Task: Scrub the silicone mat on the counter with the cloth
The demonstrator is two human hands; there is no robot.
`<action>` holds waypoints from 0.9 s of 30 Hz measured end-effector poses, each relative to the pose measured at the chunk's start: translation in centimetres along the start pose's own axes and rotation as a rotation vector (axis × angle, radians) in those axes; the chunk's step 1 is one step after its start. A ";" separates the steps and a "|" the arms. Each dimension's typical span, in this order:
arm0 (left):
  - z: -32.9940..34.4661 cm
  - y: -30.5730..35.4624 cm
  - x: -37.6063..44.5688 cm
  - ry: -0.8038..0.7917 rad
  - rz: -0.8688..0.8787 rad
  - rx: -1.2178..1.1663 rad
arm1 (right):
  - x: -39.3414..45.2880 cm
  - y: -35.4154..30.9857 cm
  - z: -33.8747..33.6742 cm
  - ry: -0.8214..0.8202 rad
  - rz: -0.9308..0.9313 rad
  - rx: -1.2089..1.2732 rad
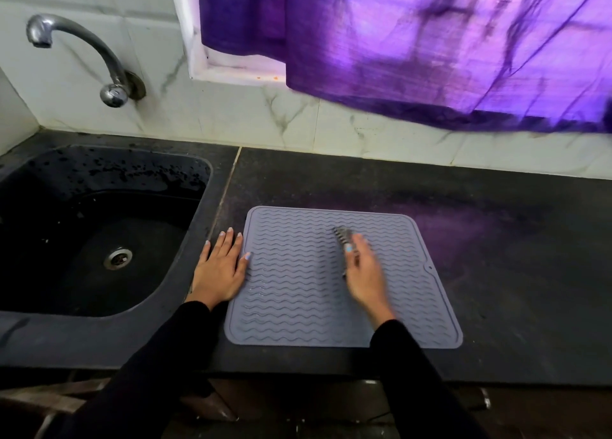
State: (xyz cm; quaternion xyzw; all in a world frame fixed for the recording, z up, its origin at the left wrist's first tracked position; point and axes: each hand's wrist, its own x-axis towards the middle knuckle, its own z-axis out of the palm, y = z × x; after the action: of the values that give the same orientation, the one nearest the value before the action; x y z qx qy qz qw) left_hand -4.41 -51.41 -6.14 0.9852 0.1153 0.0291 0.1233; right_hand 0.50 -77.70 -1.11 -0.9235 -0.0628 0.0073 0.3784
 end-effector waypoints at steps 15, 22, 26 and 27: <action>0.2 0.1 0.1 0.006 0.003 0.021 | 1.8 1.9 1.6 -0.102 -0.127 -0.134; -0.5 0.0 1.2 0.063 -0.026 -0.096 | 6.1 0.0 -2.1 0.054 0.473 1.068; -1.1 0.5 3.4 0.005 -0.016 -0.054 | 6.2 -2.8 1.0 0.068 0.058 0.266; -1.0 0.5 3.9 -0.018 -0.013 -0.039 | 6.0 -2.8 2.3 -0.018 -0.030 0.104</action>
State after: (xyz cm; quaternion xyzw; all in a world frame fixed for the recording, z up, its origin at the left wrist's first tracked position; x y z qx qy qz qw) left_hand -0.64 -50.76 -4.89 0.9820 0.1201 0.0215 0.1439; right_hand 6.04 -73.40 -0.57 -0.9015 -0.0797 0.0134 0.4252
